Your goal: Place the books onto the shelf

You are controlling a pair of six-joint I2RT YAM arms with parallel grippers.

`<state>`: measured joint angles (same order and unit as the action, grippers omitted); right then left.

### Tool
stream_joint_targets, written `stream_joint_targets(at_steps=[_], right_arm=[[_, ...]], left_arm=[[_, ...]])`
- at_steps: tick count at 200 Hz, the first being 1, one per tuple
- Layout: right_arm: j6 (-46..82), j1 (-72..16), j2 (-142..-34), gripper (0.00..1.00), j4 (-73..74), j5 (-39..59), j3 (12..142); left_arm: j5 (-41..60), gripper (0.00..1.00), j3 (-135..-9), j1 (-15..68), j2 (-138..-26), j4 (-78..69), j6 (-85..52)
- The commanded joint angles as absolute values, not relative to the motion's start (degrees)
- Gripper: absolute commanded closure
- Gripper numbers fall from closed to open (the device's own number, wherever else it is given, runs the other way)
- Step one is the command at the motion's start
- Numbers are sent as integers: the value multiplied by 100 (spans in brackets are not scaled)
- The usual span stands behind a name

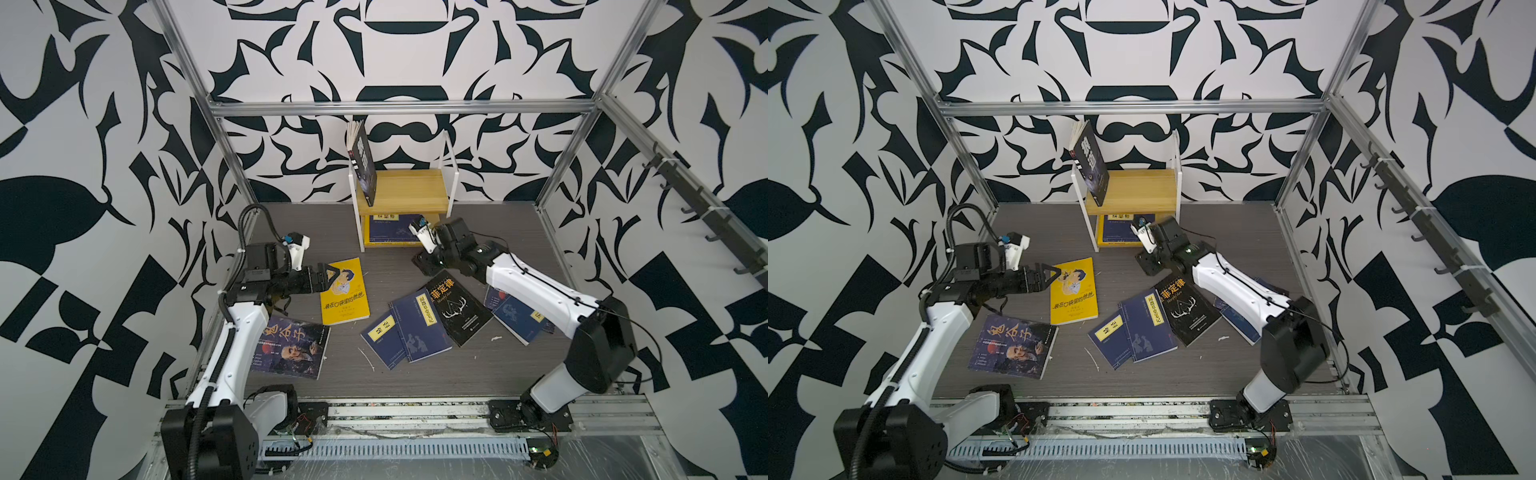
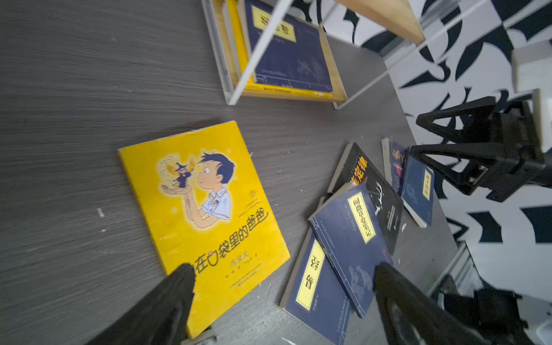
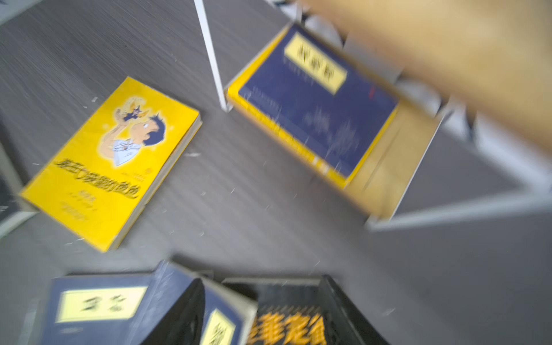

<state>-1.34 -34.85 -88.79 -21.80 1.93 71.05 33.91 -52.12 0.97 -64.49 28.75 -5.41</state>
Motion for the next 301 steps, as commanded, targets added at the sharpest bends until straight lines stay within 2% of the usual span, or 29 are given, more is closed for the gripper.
stream_joint_targets(at_steps=[1,40,66,86,137,199,230,301], right_arm=[[1487,-3631,-8304,36,-2058,313,6267],[2828,-4326,-7197,35,-1817,31,4848],[3446,-4745,-6692,36,-1569,-97,4175],[3915,-5029,-6398,40,-1607,-251,3832],[5098,-5690,-5878,63,-1354,-475,2791],[6030,-5856,-5540,59,-469,-848,1587],[6082,-5854,-5639,59,-291,-1055,1608],[6215,-5798,-6376,61,452,-1642,1644]], left_arm=[[3589,4,-5651,595,-6753,3322,248],[2790,3,-6201,1943,-7702,3586,1361],[2573,3,-6489,2433,-8358,3444,1293],[2622,2,-6689,2678,-8796,3363,1050],[2282,1,-7086,2944,-9907,3193,-85],[2986,1,-7086,3103,-10518,2883,-1124],[2726,0,-6829,3044,-10569,2639,-1343],[3151,3,-6818,2863,-10997,2559,-1541]])
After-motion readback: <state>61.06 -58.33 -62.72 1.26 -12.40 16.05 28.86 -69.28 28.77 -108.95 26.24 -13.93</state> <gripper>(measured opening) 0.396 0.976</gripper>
